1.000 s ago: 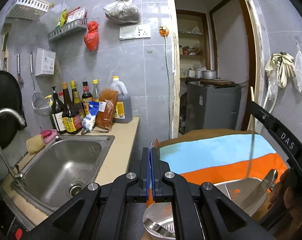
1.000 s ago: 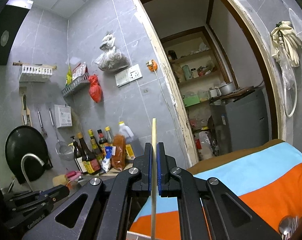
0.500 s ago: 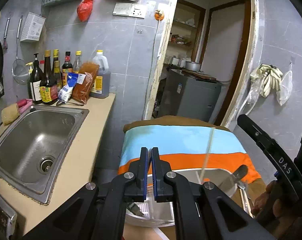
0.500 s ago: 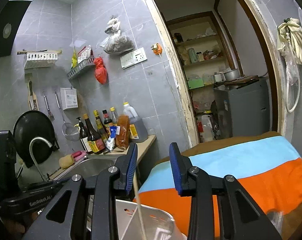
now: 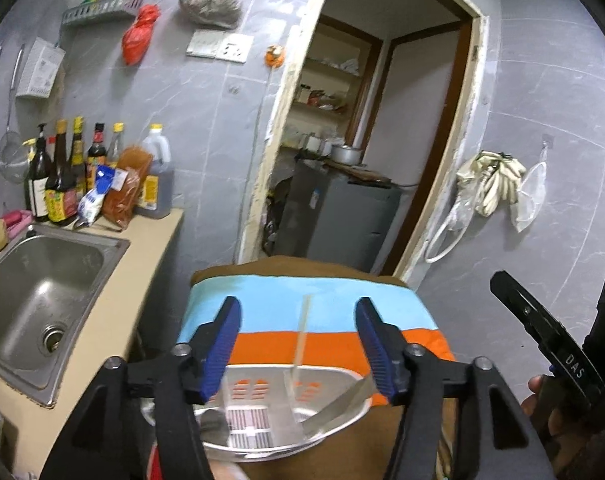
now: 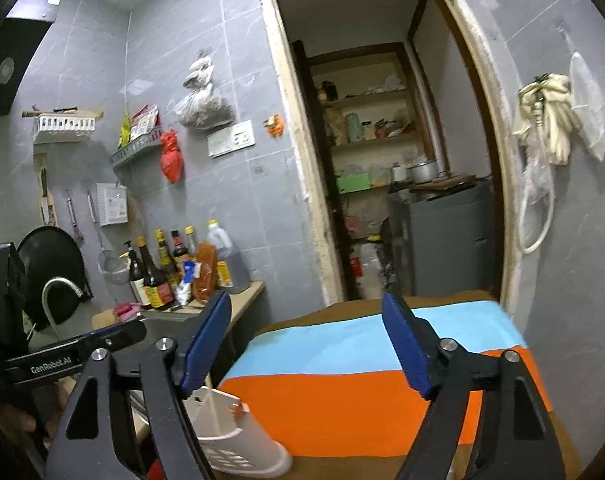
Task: Organize utensils
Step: 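Open the right tool to drop the chopstick, then open the left tool, then move both tools back over the remaining utensils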
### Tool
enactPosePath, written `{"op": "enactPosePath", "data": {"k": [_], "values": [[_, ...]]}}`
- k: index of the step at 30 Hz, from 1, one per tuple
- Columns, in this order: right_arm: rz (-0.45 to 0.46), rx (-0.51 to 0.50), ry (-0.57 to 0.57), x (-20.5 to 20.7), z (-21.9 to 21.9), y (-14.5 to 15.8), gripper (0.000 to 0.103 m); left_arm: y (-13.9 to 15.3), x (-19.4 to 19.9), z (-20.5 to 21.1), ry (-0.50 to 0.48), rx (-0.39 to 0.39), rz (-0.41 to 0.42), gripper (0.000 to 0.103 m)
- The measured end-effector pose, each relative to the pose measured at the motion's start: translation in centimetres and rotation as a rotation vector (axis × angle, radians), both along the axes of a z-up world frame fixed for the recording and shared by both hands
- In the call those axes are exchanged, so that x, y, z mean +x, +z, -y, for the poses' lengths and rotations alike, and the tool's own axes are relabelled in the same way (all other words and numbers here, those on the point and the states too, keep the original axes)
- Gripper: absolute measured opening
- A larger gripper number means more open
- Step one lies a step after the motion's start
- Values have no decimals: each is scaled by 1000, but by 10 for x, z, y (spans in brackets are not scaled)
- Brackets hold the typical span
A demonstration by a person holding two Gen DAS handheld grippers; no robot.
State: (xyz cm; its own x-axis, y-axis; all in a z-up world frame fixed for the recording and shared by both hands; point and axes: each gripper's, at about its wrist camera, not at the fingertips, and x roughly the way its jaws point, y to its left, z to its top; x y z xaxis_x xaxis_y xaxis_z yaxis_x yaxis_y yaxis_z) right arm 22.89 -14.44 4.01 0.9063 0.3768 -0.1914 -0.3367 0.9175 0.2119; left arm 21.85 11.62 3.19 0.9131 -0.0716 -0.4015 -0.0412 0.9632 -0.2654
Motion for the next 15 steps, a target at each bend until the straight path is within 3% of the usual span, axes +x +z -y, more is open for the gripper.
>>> {"op": "enactPosePath", "data": {"k": [6, 9, 15], "values": [[27, -44, -100, -10, 38, 15, 101, 9, -3, 34, -3, 24, 56, 88], [43, -71, -135, -14, 55, 19, 101, 11, -4, 56, 0, 57, 83, 94], [22, -99, -181, -22, 91, 16, 101, 6, -2, 97, -39, 106, 97, 97]]}}
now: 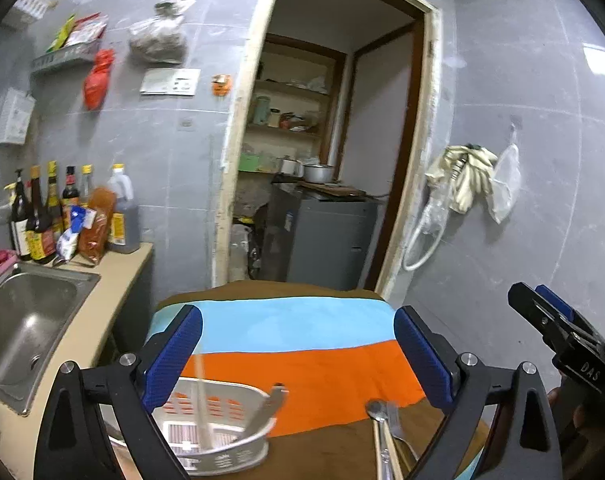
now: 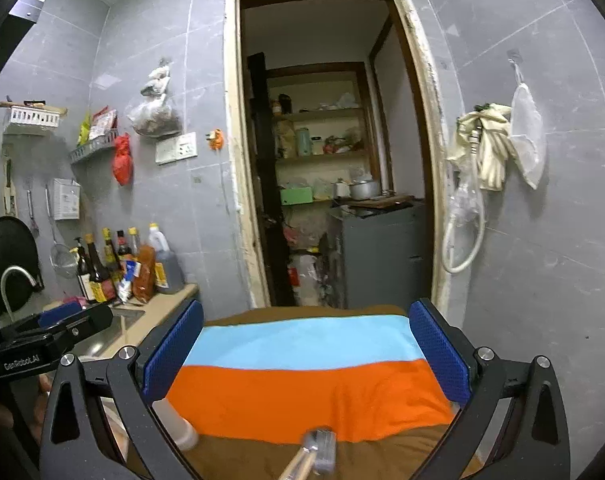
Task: Organize utensils
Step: 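Move both tools back over the remaining utensils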
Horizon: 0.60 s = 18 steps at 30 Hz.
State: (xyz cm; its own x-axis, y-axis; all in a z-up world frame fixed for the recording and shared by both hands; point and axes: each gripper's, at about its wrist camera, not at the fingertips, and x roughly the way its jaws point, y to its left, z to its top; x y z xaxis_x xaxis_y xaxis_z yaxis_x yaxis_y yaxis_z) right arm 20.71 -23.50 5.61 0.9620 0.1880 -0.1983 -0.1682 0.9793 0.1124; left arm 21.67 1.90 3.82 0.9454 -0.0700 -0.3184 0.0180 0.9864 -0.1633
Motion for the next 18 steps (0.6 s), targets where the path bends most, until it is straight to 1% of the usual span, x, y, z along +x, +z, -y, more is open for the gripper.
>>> {"op": "enactPosePath", "data": {"k": [4, 8, 12, 18], "values": [[-25, -9, -23, -2, 21, -6, 101, -8, 2, 26, -34, 31, -16, 98], [-59, -13, -53, -2, 44, -17, 101, -20, 4, 46, -61, 33, -52, 98], [-106, -10, -73, 2, 64, -32, 101, -35, 8, 60, -88, 28, -104, 98], [-182, 15, -83, 14, 89, -63, 101, -68, 24, 74, -120, 11, -215, 98]]}}
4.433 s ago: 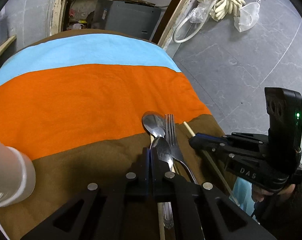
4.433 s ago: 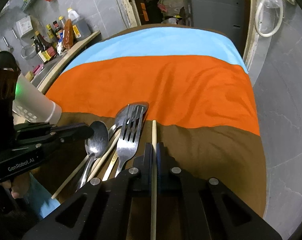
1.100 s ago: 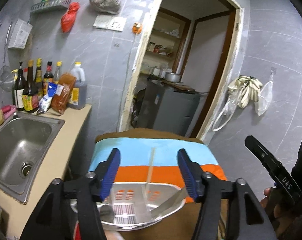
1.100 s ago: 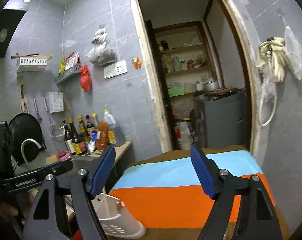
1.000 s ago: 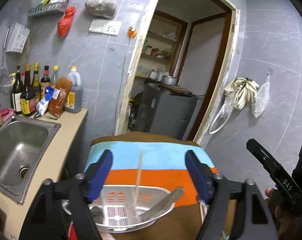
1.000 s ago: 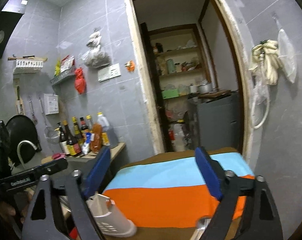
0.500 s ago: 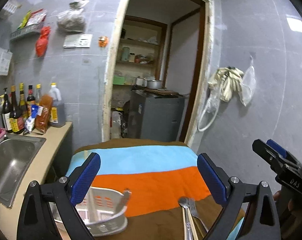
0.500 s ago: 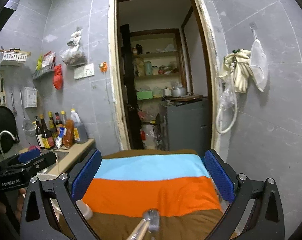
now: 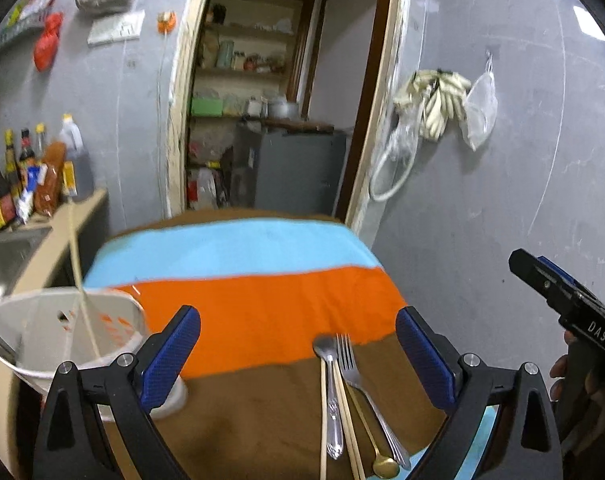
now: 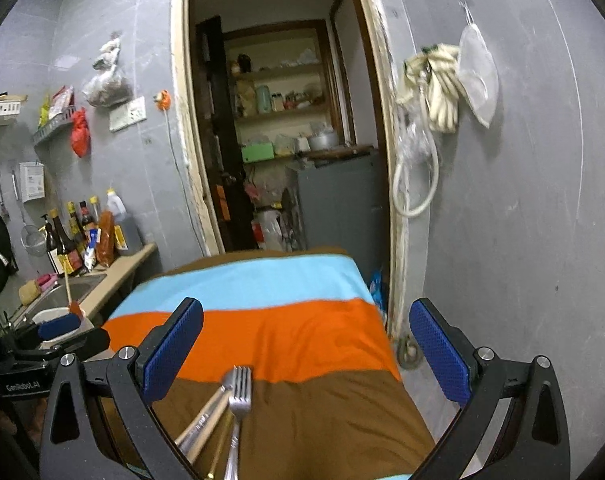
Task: Organize utensils
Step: 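Move both tools back over the remaining utensils, then grasp a spoon with the left tool while the right tool grasps a fork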
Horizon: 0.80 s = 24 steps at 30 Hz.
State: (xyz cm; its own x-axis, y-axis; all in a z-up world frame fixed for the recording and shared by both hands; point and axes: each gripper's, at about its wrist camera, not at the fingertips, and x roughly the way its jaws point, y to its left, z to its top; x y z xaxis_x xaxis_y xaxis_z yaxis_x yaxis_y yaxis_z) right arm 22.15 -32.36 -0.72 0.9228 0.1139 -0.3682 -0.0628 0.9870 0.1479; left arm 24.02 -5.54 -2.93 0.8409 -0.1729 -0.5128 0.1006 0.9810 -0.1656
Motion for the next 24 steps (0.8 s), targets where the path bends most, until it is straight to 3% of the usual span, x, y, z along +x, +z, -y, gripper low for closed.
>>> {"op": "enactPosePath", "data": {"k": [8, 16, 17, 21, 24], "values": [[-180, 30, 53, 31, 14, -59, 101, -55, 26, 0, 10, -73, -208, 98], [-296, 63, 185, 64, 1, -117, 101, -96, 48, 4, -20, -107, -344, 78], [-304, 65, 196, 67, -1, -122, 98, -101, 51, 4, -33, -109, -366, 75], [-366, 87, 247, 85, -11, -146, 68, -120, 64, 10, -68, -117, -449, 49], [-399, 108, 269, 92, -14, -158, 65, -126, 70, 15, -71, -93, -468, 46]]}}
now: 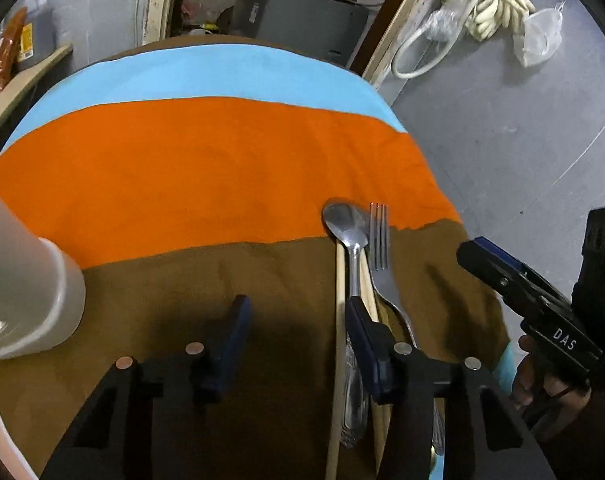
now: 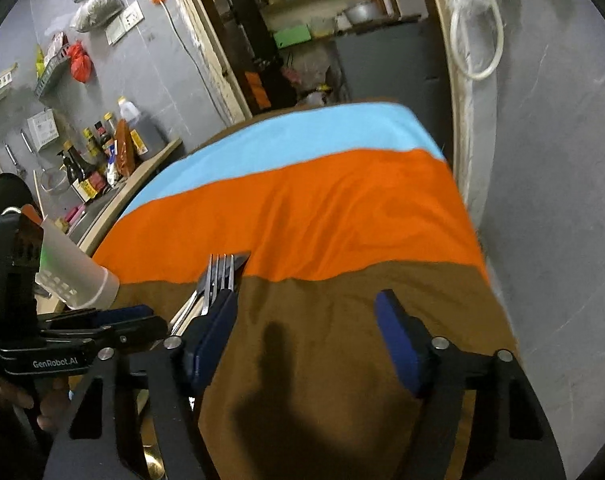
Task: Organize utensils
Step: 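Grasp a spoon with the left tool while the right tool grasps a fork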
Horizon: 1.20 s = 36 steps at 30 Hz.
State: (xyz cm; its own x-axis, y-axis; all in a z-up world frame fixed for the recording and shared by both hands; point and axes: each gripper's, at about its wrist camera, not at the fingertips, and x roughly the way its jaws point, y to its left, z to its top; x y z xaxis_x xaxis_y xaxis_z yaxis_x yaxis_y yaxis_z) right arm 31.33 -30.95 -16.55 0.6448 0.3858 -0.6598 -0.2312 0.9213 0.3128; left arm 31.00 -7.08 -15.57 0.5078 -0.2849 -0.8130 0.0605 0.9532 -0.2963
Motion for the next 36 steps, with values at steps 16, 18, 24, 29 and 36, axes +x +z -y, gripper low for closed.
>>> {"op": "enactPosePath", "data": {"k": [16, 18, 24, 29, 36], "values": [[-20, 39, 76, 17, -9, -8, 59, 2, 20, 16, -89, 70, 9, 40], [-14, 41, 97, 19, -10, -6, 58, 1, 20, 15, -95, 65, -1, 39], [-24, 51, 182, 29, -25, -6, 40, 1, 10, 13, -90, 55, -12, 35], [-35, 65, 265, 36, -39, -9, 38, 1, 9, 14, -84, 48, -10, 27], [-72, 97, 312, 44, -49, -15, 20, 1, 8, 15, -80, 34, -14, 22]]}}
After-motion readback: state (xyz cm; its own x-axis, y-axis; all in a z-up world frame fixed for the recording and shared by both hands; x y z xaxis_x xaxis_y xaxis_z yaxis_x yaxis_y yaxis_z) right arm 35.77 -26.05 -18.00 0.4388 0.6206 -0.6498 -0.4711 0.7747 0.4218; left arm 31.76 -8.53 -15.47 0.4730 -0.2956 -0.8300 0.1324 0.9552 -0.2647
